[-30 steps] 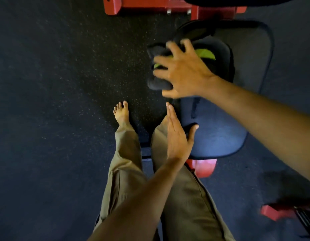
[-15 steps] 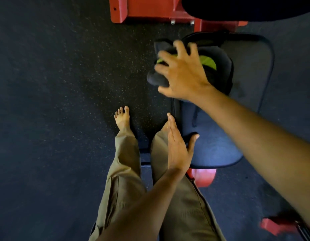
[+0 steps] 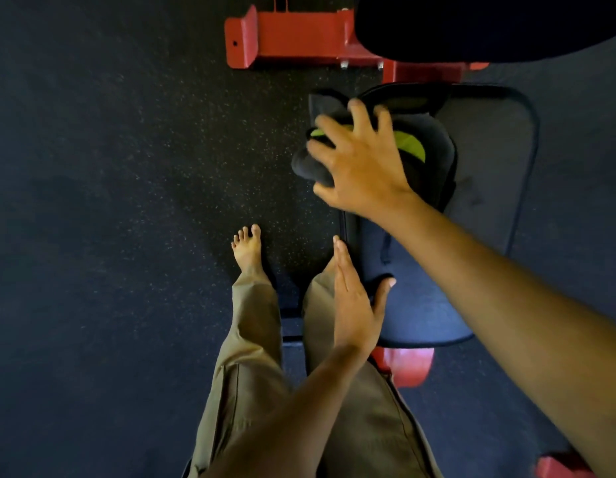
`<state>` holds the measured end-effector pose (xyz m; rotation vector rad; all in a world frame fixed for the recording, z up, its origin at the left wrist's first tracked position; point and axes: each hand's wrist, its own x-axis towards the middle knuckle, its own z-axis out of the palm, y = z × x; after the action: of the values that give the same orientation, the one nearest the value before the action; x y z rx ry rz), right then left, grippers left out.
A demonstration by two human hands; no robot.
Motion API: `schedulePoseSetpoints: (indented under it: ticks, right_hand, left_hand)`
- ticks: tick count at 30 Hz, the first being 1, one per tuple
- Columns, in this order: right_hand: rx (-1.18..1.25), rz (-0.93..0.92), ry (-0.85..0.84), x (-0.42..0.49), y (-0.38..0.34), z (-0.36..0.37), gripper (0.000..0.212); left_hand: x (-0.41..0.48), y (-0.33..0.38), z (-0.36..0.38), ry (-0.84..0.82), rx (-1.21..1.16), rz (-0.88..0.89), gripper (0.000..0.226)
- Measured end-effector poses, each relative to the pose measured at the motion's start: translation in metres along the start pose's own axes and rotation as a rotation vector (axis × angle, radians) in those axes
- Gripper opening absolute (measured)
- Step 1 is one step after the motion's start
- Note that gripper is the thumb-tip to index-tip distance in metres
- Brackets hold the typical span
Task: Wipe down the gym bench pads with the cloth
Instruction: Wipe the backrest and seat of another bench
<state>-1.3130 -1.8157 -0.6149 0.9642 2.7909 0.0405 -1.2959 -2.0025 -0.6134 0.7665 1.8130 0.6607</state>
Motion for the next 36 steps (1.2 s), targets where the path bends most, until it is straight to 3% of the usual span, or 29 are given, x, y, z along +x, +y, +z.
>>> schedulePoseSetpoints:
  ticks: [6,9,12,18,23,25,28,33,36]
  right_hand:
    - [0.086,-0.202,0.033,-0.059,-0.01,0.013,0.061]
    - [0.044,-0.185,0.048,-0.037,0.002,0.013,0.062]
    - [0.066,0.035,0.117,-0.03,0.012,0.014,0.059]
    - [0.132,0.756,0.186,-0.105,0.012,0.029,0.049]
    - [0.162,1.048,0.156,-0.097,0.018,0.03,0.053]
    - [0.19,0.991,0.174,-0.062,0.021,0.024,0.054]
    - [0.168,0.767,0.161,-0.043,0.022,0.02,0.053]
    - [0.199,0.504,0.077,-0.133,-0.016,0.025,0.058]
    - [0.216,0.519,0.077,-0.157,-0.029,0.027,0.057]
  left_hand:
    - [0.0,0.0,0.0,0.0,-0.032,-0.021,0.086]
    - [0.002,-0.003,0.002,-0.001,-0.01,-0.007,0.09]
    - [0.001,-0.007,0.003,0.002,-0.012,-0.004,0.092]
    - [0.021,-0.012,-0.01,0.049,0.127,0.152,0.1]
    - [0.044,-0.01,-0.027,-0.026,0.286,0.372,0.109]
    - [0.049,-0.01,-0.029,-0.021,0.326,0.396,0.113]
    - [0.051,-0.006,-0.031,-0.021,0.344,0.381,0.115]
    - [0.055,-0.007,-0.042,-0.104,0.353,0.434,0.113]
    - [0.058,-0.016,-0.055,-0.201,0.42,0.452,0.119]
